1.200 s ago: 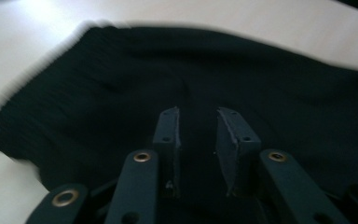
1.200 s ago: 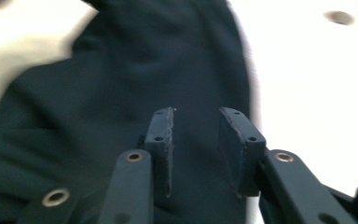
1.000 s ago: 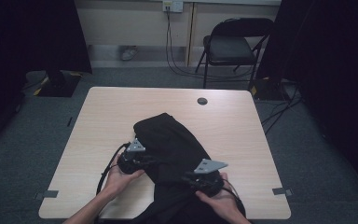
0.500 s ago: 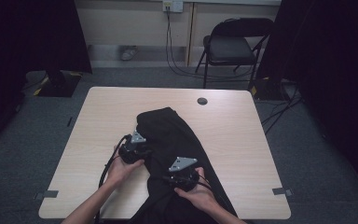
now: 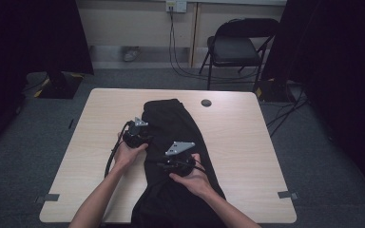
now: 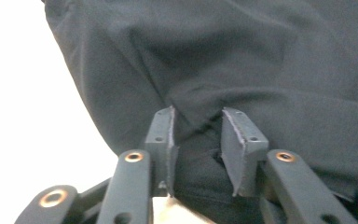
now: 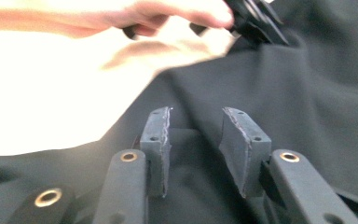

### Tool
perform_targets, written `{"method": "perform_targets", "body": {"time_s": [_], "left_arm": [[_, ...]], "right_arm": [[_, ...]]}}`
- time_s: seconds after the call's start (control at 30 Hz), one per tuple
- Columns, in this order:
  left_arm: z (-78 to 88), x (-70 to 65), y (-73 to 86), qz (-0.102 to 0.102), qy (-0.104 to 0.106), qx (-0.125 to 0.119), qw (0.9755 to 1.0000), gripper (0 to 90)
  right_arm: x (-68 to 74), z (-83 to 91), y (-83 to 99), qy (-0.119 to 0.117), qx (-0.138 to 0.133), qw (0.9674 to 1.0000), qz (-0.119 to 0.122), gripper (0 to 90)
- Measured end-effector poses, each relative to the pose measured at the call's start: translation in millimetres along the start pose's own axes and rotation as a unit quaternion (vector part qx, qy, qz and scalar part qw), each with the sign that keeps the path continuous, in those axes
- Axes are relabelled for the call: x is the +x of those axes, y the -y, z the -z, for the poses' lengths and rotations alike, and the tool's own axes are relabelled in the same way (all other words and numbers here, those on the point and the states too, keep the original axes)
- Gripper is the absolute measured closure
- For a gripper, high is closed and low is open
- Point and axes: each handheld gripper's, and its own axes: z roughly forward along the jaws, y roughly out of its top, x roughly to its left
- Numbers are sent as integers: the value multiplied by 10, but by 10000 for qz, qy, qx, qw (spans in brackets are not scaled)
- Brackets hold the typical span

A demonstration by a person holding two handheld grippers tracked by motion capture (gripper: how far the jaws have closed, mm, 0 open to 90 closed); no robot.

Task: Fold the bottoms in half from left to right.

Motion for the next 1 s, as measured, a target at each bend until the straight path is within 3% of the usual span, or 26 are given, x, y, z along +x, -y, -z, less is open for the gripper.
{"method": "perform_targets", "body": {"time_s": [0.07, 0.17, 0.27, 0.33, 0.43, 0.47, 0.53, 0.57, 0.77, 1.0], "left_arm": [[126, -15, 20, 163, 40, -223, 9996, 620], [388, -74, 54, 74, 207, -407, 9989, 617], [579, -196, 158, -44, 581, -486, 9971, 595], [602, -313, 265, -180, 690, -397, 9967, 580], [523, -452, 382, -363, 889, -190, 9952, 568], [491, -489, 387, -419, 914, -108, 9949, 557], [426, -532, 377, -531, 787, 3, 9955, 557], [389, -539, 378, -563, 743, 68, 9956, 557], [338, -515, 372, -432, 656, 70, 9969, 555], [318, -516, 345, -531, 349, 44, 9980, 560]], "right_arm": [[48, 61, 27, -266, 43, 9996, 69, 596], [102, 88, 101, -461, 48, 9989, 89, 543], [132, 91, 195, -418, 139, 9989, 154, 505], [117, 78, 273, -438, 209, 9988, 73, 509], [124, 91, 370, -449, 282, 9986, 89, 631], [131, 110, 386, -486, 296, 9983, 89, 708], [145, 175, 400, -437, 335, 9984, 146, 854], [138, 223, 405, -459, 273, 9985, 122, 878], [71, 626, 438, -386, -172, 9991, -63, 886], [-135, 1316, 611, 142, -654, 9974, -270, 891]]}}
